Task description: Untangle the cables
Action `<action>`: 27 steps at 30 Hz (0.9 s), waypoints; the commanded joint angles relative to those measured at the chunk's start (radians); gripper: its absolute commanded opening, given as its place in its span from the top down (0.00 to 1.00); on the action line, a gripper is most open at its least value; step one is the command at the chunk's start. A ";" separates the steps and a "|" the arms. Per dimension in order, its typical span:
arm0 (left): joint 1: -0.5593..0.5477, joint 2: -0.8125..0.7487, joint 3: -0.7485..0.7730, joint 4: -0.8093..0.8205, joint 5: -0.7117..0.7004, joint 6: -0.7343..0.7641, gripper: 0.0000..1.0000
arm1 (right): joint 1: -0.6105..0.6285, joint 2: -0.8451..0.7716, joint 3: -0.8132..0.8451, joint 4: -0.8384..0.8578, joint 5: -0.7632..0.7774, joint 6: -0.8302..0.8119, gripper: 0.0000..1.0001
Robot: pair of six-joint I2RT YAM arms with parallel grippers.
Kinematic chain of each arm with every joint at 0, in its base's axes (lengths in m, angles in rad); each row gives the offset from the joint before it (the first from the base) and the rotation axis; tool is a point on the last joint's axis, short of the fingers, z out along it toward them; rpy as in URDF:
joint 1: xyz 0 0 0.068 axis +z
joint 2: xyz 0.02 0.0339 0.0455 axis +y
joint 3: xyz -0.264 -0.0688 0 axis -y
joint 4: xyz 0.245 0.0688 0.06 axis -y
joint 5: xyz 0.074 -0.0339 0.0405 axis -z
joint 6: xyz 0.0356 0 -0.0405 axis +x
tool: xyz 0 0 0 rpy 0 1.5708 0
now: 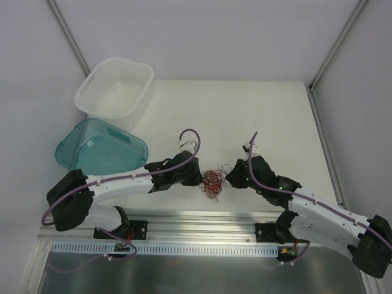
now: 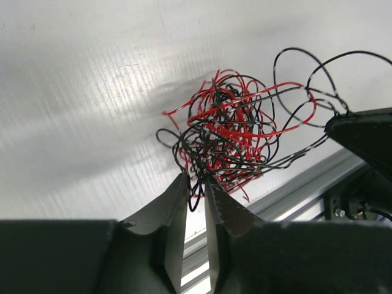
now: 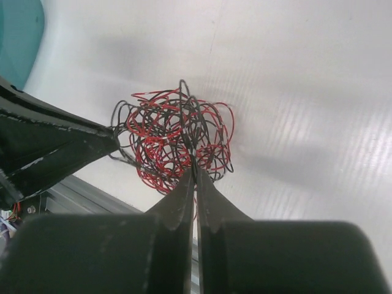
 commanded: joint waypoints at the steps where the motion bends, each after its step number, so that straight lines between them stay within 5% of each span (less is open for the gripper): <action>1: -0.005 -0.089 -0.034 -0.045 -0.071 0.008 0.82 | -0.006 -0.101 0.079 -0.183 0.159 -0.073 0.99; 5: -0.005 -0.194 -0.064 -0.030 -0.083 0.005 0.48 | -0.005 -0.141 0.191 -0.265 0.156 -0.116 0.99; 6: -0.005 -0.220 -0.081 -0.004 -0.082 0.010 0.32 | -0.005 -0.136 0.215 -0.290 0.133 -0.127 0.99; 10: -0.005 -0.384 -0.148 0.105 -0.050 0.069 0.17 | -0.006 -0.086 0.332 -0.319 0.046 -0.171 0.99; 16: -0.005 -0.501 -0.251 0.240 -0.004 0.148 0.17 | -0.003 0.003 0.531 -0.299 -0.161 -0.311 0.99; 17: -0.005 -0.507 -0.262 0.254 0.012 0.149 0.17 | -0.002 0.020 0.556 -0.339 0.038 -0.300 0.99; 19: -0.005 -0.512 -0.287 0.280 0.029 0.151 0.18 | -0.012 0.086 0.642 -0.476 0.086 -0.323 0.99; 23: -0.005 -0.484 -0.319 0.363 0.049 0.159 0.17 | -0.013 0.075 0.590 -0.326 -0.117 -0.282 1.00; 27: -0.007 -0.432 -0.371 0.505 0.058 0.163 0.18 | -0.006 0.104 0.579 -0.275 -0.132 -0.208 0.99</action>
